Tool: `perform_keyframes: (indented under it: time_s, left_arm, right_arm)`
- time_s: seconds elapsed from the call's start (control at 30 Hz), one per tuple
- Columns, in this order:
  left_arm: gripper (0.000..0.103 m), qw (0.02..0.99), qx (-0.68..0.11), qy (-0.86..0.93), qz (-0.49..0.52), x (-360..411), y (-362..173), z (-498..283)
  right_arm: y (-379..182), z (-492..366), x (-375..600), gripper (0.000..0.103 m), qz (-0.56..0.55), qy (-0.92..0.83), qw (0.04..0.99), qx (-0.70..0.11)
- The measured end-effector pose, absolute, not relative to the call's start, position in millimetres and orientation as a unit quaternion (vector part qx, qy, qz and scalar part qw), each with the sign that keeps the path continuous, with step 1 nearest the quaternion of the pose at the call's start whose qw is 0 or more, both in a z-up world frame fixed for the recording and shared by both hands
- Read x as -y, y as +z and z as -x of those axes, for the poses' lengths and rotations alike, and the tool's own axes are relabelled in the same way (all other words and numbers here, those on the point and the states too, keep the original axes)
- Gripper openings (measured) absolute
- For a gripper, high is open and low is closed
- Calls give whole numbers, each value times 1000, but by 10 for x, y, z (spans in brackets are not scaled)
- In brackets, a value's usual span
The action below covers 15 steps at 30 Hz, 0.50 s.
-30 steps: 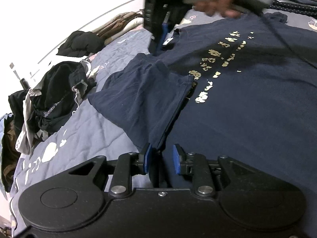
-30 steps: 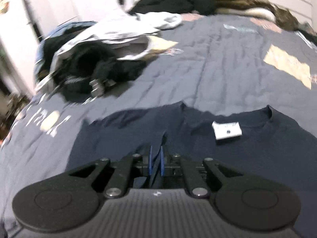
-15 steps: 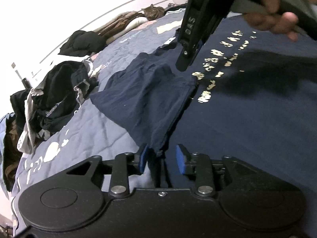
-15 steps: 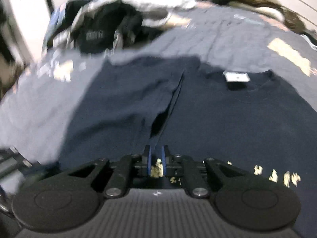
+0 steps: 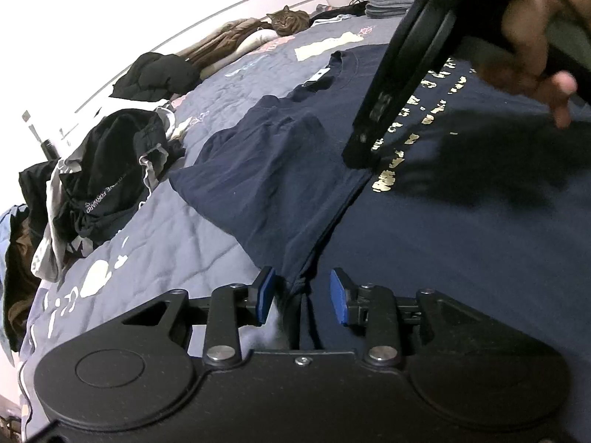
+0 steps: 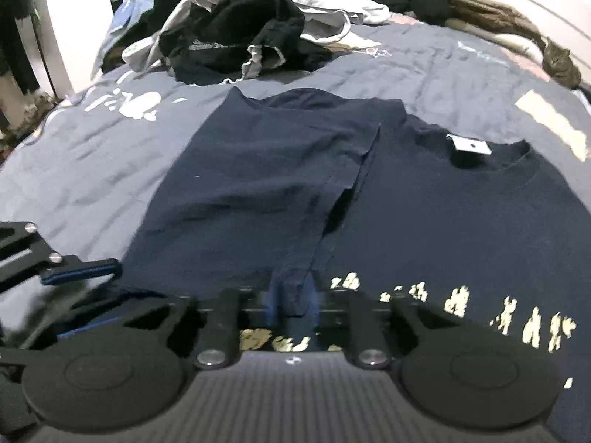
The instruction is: Fold clothes
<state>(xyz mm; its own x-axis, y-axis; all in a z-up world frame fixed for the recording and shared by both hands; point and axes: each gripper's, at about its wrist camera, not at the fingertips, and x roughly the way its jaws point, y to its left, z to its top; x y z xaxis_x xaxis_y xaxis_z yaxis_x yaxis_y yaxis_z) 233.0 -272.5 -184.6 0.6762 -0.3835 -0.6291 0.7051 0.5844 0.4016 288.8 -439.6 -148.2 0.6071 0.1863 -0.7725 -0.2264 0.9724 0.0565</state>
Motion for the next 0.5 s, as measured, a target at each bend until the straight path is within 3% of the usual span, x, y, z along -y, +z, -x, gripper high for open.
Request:
perform_keyframes:
  time_s: [0.17, 0.43, 0.5]
  left_arm:
    - [34, 855, -247, -318, -326, 2726, -1844, -2326]
    - [35, 851, -256, -325, -322, 2701, -1786, -2344]
    - [42, 850, -258, -332, -316, 2689, -1718, -2344]
  right_arm:
    - [-1330, -2725, 4460, 1, 36, 143, 899, -412]
    - [-1452, -2680, 4583, 5, 24, 133, 881, -453]
    - [-1407, -2655, 4610, 5, 12, 123, 885, -448]
